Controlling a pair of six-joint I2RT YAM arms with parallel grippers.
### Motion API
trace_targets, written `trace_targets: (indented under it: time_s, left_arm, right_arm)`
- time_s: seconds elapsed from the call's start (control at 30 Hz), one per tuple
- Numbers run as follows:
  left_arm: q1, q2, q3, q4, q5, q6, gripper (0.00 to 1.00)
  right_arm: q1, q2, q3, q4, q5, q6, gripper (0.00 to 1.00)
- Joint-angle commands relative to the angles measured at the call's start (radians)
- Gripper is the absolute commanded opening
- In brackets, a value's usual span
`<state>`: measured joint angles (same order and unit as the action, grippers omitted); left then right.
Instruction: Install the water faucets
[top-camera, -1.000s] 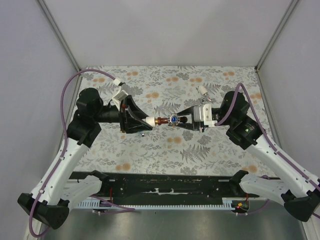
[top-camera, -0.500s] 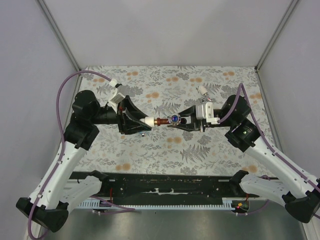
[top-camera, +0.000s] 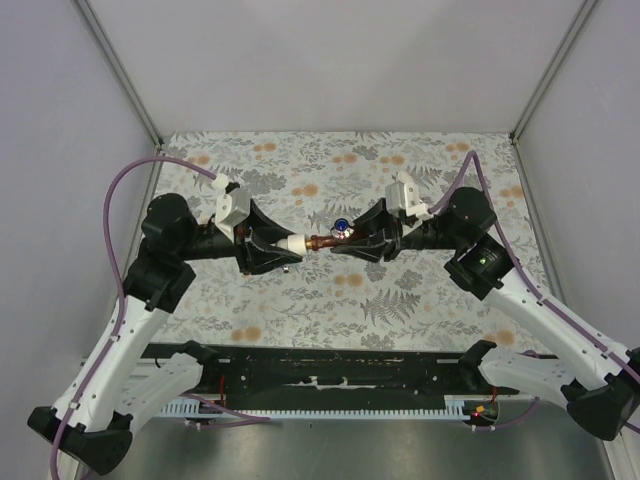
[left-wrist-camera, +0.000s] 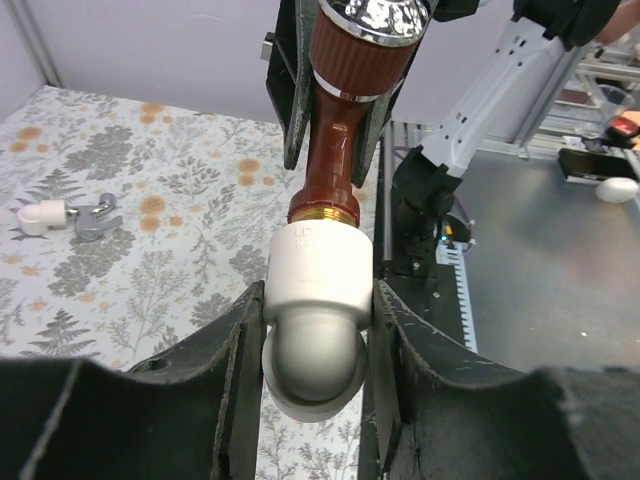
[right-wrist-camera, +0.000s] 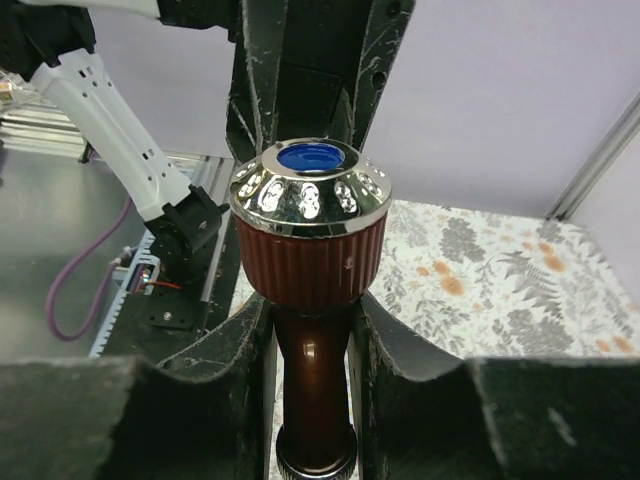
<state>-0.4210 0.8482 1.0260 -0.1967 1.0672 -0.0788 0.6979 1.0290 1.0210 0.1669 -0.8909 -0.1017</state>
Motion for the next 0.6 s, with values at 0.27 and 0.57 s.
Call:
trace_targets:
  time_s: [0.27,0.57]
  left_arm:
    - [-0.059,-0.129,-0.174,0.256,-0.197,0.231,0.02]
    - [-0.157,-0.195,-0.237,0.26,-0.432,0.422,0.02]
  right_arm:
    - [0.02,0.034,-0.016,-0.017,0.112,0.347,0.0]
    - [0.023,0.042,0.025,-0.164,0.251,0.508,0.0]
